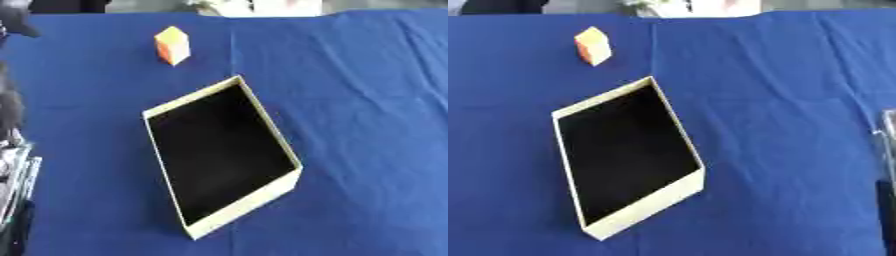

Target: Pick up objects on the table and place them in the box.

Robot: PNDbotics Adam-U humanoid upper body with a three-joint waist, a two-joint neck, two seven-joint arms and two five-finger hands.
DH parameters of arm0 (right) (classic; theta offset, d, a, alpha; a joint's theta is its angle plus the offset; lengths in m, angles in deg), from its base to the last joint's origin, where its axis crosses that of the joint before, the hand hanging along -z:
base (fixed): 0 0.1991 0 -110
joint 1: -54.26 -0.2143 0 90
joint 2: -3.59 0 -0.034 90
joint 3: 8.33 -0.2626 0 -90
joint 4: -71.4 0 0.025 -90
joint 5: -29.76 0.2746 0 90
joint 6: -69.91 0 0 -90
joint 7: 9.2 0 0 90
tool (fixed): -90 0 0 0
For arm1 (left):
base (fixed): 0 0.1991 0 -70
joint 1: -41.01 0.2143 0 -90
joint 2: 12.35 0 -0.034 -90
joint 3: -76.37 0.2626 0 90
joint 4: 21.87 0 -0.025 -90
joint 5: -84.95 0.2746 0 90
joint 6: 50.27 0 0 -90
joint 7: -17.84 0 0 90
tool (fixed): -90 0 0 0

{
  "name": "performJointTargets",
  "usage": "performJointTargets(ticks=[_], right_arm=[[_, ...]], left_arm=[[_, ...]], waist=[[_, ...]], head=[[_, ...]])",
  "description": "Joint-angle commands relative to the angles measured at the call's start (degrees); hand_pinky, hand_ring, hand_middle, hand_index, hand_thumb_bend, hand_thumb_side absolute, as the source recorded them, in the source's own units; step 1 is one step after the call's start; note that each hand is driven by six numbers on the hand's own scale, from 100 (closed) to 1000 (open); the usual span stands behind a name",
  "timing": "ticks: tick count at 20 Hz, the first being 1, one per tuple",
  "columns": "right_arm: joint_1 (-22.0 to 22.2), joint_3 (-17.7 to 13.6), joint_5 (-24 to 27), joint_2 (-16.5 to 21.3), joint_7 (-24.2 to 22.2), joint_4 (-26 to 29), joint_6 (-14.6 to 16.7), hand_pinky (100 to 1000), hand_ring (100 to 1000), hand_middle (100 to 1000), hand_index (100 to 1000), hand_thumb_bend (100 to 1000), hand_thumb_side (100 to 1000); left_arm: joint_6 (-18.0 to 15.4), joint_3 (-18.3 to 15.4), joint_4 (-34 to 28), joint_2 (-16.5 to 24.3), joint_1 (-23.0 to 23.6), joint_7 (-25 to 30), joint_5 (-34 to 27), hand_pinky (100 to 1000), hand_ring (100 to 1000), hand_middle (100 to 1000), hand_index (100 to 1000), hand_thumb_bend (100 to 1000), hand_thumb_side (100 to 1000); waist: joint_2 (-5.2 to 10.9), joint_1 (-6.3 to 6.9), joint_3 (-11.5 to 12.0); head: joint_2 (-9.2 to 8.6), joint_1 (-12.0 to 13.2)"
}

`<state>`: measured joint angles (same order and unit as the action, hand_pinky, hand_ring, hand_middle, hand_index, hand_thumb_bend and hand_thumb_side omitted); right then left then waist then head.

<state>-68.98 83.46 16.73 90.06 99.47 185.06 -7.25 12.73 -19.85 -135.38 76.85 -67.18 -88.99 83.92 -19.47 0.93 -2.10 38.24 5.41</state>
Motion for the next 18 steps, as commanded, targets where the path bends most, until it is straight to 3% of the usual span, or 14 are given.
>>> performJointTargets(ticks=[1,5,12,13,14,18], right_arm=[[-0.54,-0.19,0.2,0.8,-0.18,0.93,0.09,768,766,556,729,100,770],[-0.62,-0.07,0.13,1.14,-0.35,0.93,0.03,769,766,556,729,100,769],[-0.62,0.18,-0.04,2.11,-0.68,0.93,-0.08,769,766,556,729,100,768],[-0.64,0.24,-0.03,2.22,-0.75,0.93,-0.11,769,766,556,729,100,765],[-0.66,0.31,-0.02,2.32,-0.83,0.93,-0.14,769,766,556,729,100,768],[-0.81,0.6,0.15,2.47,-1.17,0.93,-0.25,769,766,555,729,100,768]], left_arm=[[0.04,-0.41,-1.08,1.39,-0.62,0.18,-0.1,499,575,599,731,186,567],[1.57,-0.29,-1.08,6.08,-3.27,0.74,1.54,502,578,607,744,196,564],[7.31,2.67,-0.81,15.88,-9.33,5.22,7.16,506,586,628,783,194,605],[8.17,3.35,-0.13,17.27,-10.21,6.07,8.02,508,586,630,784,150,566],[9.04,4.15,0.93,18.68,-11.29,6.94,8.89,509,586,633,787,189,623],[12.57,7.81,6.36,24.43,-16.41,10.46,12.42,513,589,636,787,181,649]], waist=[[1.06,-0.03,-0.02],[1.23,0.38,0.02],[1.43,1.31,-0.14],[1.44,1.42,-0.18],[1.45,1.48,-0.21],[1.53,1.54,-0.55]], head=[[0.1,-0.01],[0.02,-0.16],[-0.15,-0.96],[-0.13,-1.1],[-0.11,-1.22],[-0.08,-1.3]])
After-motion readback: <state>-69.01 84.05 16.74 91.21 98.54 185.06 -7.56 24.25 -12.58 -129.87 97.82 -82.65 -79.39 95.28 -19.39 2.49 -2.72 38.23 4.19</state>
